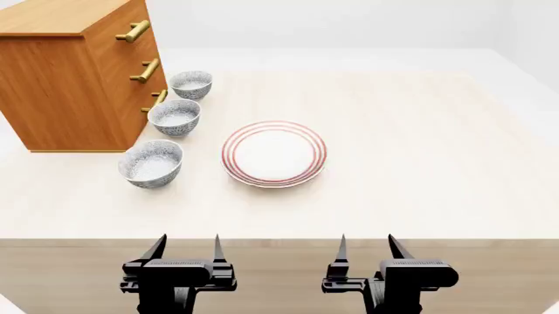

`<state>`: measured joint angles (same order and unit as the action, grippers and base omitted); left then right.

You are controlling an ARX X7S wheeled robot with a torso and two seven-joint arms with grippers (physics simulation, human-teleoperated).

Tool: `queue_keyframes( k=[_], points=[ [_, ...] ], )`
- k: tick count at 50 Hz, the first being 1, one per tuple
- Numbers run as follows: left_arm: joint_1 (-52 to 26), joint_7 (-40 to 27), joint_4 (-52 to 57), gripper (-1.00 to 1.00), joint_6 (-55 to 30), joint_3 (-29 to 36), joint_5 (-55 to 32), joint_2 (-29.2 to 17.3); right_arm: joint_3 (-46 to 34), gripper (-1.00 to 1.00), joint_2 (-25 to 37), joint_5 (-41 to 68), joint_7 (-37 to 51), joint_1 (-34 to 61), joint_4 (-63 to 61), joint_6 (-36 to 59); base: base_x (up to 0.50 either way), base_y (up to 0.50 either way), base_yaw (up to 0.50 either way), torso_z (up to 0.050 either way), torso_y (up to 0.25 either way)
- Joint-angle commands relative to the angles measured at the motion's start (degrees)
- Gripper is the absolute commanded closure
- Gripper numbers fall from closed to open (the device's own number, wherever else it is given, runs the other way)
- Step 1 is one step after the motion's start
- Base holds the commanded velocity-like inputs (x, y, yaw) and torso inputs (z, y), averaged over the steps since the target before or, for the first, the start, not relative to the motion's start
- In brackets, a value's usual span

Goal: Put the bowl in the middle on the plate.

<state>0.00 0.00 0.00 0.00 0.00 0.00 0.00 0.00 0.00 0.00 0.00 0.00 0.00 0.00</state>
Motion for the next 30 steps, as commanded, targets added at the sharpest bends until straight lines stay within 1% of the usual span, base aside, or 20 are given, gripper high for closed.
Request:
queue_keyframes(
  k=[1, 9, 13, 15, 17, 19, 21, 22, 23, 24, 26, 28, 30],
  points=[
    [-0.05, -1.1, -0.27, -1.0, 0.03, 1.29, -0.5, -0.93, -1.11, -1.0, 0.82, 1.48, 0.8, 0.49, 0.52, -0.06, 0.0, 0.0, 0.0, 0.0, 0.0],
    [-0.52, -2.78, 0.54, -1.0, -1.3, 3.16, -1.49, -2.38, -2.92, -1.0, 2.4, 2.64, 2.54, 0.84, -0.67, 1.07, 0.0, 0.0, 0.0, 0.0, 0.0],
    [-0.22, -3.35, 1.78, -1.0, -2.07, 3.95, -1.53, -2.98, -3.46, -1.0, 3.05, 3.32, 2.89, 0.62, -3.03, 2.9, 0.0, 0.0, 0.0, 0.0, 0.0],
    [-0.08, -3.51, 3.59, -1.0, -3.73, 4.33, -1.6, -3.31, -3.23, -1.0, 3.56, 4.33, 2.75, 0.79, -4.94, 4.76, 0.0, 0.0, 0.0, 0.0, 0.0],
    [-0.25, -3.62, 7.09, -1.0, -7.24, 4.7, -1.63, -3.76, -2.94, -1.0, 4.36, 5.39, 2.9, 1.19, -10.21, 10.24, 0.0, 0.0, 0.0, 0.0, 0.0],
    [-1.64, -3.19, 13.5, -1.0, -13.89, 5.13, -1.88, -4.66, -2.94, -1.0, 5.98, 8.08, 1.68, 2.7, -18.68, 19.85, 0.0, 0.0, 0.0, 0.0, 0.0],
    [-3.35, -2.31, 17.62, -1.0, -20.15, 4.46, -4.32, -4.83, -3.17, -1.0, 6.95, 8.41, 2.22, 4.44, -22.95, 25.82, 0.0, 0.0, 0.0, 0.0, 0.0],
    [-5.8, -2.61, 21.41, -1.0, -25.75, 4.32, -4.54, -5.29, -3.06, -1.0, 7.68, 8.82, 2.82, 7.13, -26.33, 32.0, 0.0, 0.0, 0.0, 0.0, 0.0],
    [-7.69, -2.23, 23.42, -1.0, -30.21, 3.3, -6.58, -5.13, -3.03, -1.0, 8.1, 8.69, 3.36, 8.66, -27.97, 34.81, 0.0, 0.0, 0.0, 0.0, 0.0],
    [-8.8, -2.17, 24.59, -1.0, -32.43, 2.89, -7.46, -5.2, -2.97, -1.0, 8.32, 8.95, 3.43, 9.52, -28.95, 36.39, 0.0, 0.0, 0.0, 0.0, 0.0],
    [-10.76, -2.64, 25.49, -1.0, -34.2, 2.89, -7.47, -5.53, -3.13, -1.0, 8.74, 7.81, 4.7, 10.82, -30.6, 37.44, 0.0, 0.0, 0.0, 0.0, 0.0],
    [-11.66, -2.89, 25.25, -1.0, -33.81, 3.04, -7.34, -5.7, -2.5, -1.0, 8.56, 8.84, 4.66, 11.69, -31.58, 39.27, 0.0, 0.0, 0.0, 0.0, 0.0],
    [-11.37, -2.87, 24.83, -1.0, -33.23, 3.15, -7.59, -5.76, -2.67, -1.0, 8.61, 8.5, 4.97, 11.72, -31.44, 39.02, 0.0, 0.0, 0.0, 0.0, 0.0]
  ],
)
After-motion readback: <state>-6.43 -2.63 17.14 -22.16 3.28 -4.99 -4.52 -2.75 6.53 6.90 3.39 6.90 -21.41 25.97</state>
